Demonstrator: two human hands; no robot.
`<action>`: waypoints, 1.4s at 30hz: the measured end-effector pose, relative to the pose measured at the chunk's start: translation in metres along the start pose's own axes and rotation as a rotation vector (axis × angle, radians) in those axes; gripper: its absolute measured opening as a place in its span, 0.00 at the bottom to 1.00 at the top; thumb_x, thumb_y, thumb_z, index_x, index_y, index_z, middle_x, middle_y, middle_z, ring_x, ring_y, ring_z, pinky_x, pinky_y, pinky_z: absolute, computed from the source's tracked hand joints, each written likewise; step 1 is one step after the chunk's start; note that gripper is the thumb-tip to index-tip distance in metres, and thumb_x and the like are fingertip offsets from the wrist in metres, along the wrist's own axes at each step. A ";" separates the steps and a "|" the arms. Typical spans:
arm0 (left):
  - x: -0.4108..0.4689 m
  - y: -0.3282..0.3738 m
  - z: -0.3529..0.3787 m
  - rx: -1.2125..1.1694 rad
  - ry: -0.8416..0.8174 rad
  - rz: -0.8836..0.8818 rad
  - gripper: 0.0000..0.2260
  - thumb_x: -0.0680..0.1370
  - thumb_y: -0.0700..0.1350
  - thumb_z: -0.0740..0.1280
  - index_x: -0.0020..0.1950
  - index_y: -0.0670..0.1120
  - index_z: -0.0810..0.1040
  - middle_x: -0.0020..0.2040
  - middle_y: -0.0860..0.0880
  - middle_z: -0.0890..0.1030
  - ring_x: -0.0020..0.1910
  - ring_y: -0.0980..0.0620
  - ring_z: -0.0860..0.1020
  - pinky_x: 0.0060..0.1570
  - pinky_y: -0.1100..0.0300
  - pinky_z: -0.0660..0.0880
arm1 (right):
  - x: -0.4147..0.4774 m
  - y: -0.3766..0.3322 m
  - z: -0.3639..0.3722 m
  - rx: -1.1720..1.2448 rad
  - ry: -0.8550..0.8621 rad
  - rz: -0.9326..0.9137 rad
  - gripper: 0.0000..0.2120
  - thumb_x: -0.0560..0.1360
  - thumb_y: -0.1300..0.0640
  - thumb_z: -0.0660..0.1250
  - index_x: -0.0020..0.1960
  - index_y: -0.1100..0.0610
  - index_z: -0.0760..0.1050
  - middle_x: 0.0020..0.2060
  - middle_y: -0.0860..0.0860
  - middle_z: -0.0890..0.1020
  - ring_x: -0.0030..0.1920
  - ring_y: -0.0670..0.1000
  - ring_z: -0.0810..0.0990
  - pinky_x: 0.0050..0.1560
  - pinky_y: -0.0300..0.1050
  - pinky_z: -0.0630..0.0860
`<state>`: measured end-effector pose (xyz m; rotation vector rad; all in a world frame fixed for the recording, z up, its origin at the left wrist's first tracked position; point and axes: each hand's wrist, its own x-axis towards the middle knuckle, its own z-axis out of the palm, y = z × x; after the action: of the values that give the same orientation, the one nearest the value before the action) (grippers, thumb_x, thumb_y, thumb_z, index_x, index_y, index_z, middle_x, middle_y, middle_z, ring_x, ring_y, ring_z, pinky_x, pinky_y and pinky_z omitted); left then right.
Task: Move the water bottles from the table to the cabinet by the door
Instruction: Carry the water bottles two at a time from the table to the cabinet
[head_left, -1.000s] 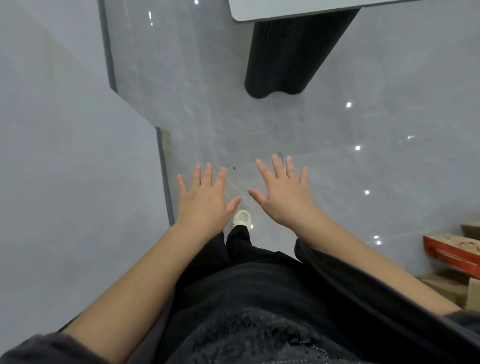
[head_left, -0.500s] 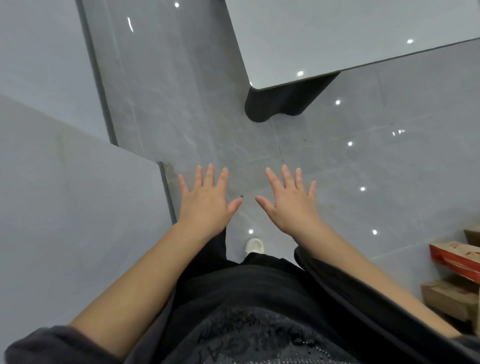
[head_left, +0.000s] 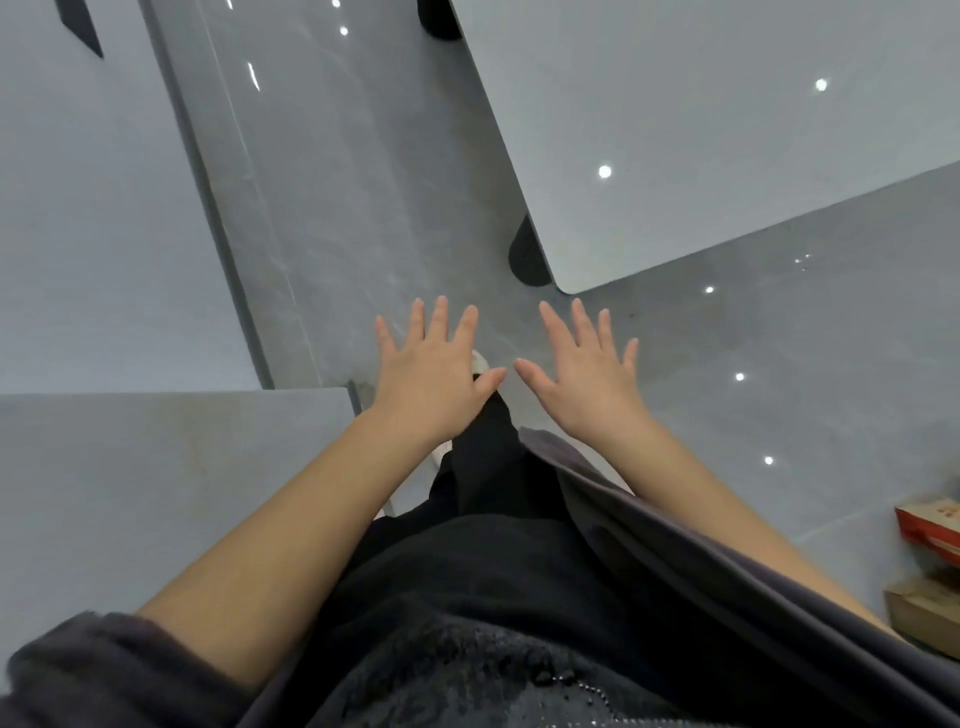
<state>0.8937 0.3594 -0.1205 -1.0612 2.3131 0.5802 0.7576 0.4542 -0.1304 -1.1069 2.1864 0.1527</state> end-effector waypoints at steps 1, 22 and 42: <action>0.008 -0.004 -0.006 -0.008 0.006 -0.002 0.34 0.80 0.65 0.48 0.80 0.50 0.43 0.80 0.44 0.44 0.78 0.42 0.41 0.73 0.36 0.42 | 0.010 -0.003 -0.006 0.007 0.006 -0.001 0.34 0.80 0.35 0.50 0.80 0.46 0.42 0.80 0.52 0.43 0.78 0.59 0.38 0.74 0.66 0.40; 0.212 -0.088 -0.188 0.049 -0.063 0.120 0.33 0.80 0.65 0.49 0.80 0.51 0.43 0.80 0.46 0.43 0.78 0.44 0.40 0.73 0.38 0.41 | 0.247 -0.097 -0.170 0.005 0.016 0.058 0.33 0.80 0.37 0.50 0.79 0.47 0.41 0.79 0.54 0.43 0.78 0.61 0.40 0.73 0.67 0.43; 0.459 -0.187 -0.398 0.387 0.008 0.617 0.34 0.80 0.64 0.50 0.80 0.48 0.45 0.80 0.44 0.48 0.79 0.42 0.44 0.73 0.35 0.44 | 0.415 -0.225 -0.274 0.366 0.115 0.547 0.34 0.80 0.36 0.50 0.79 0.47 0.41 0.80 0.53 0.42 0.78 0.60 0.39 0.74 0.66 0.42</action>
<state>0.6741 -0.2373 -0.1279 -0.1625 2.6090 0.3158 0.6141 -0.0723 -0.1330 -0.3110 2.4455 -0.0760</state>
